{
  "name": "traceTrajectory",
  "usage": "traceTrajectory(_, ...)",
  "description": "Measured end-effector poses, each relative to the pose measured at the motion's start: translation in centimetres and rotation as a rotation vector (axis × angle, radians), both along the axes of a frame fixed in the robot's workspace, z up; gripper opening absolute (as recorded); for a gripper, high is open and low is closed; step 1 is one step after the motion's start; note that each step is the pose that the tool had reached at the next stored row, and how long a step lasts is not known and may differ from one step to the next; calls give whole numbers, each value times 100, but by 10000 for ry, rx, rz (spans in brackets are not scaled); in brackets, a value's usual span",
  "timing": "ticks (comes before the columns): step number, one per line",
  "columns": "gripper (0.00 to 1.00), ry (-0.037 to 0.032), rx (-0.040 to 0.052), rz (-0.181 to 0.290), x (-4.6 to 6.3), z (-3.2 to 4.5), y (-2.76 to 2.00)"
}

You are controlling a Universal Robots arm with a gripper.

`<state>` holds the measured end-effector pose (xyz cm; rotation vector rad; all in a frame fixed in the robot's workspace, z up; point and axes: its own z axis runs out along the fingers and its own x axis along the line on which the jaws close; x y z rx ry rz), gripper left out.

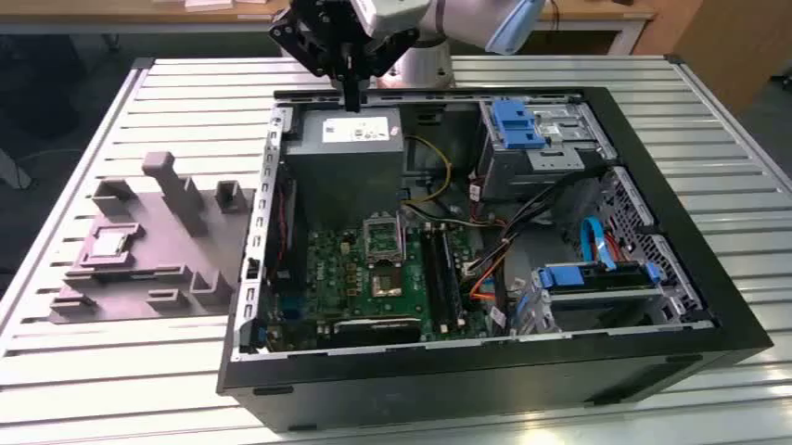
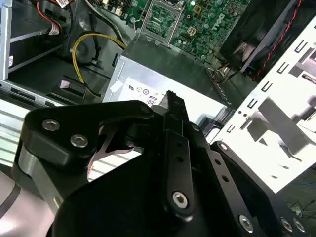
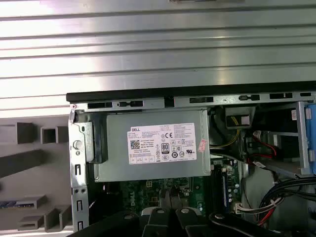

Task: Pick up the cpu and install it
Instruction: 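Reach for the cpu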

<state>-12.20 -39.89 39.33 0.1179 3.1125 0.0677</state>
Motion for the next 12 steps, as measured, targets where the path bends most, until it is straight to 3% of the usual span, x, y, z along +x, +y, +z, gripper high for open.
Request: traceTrajectory(12, 11, 0, 0, 0, -12, 0, 0)
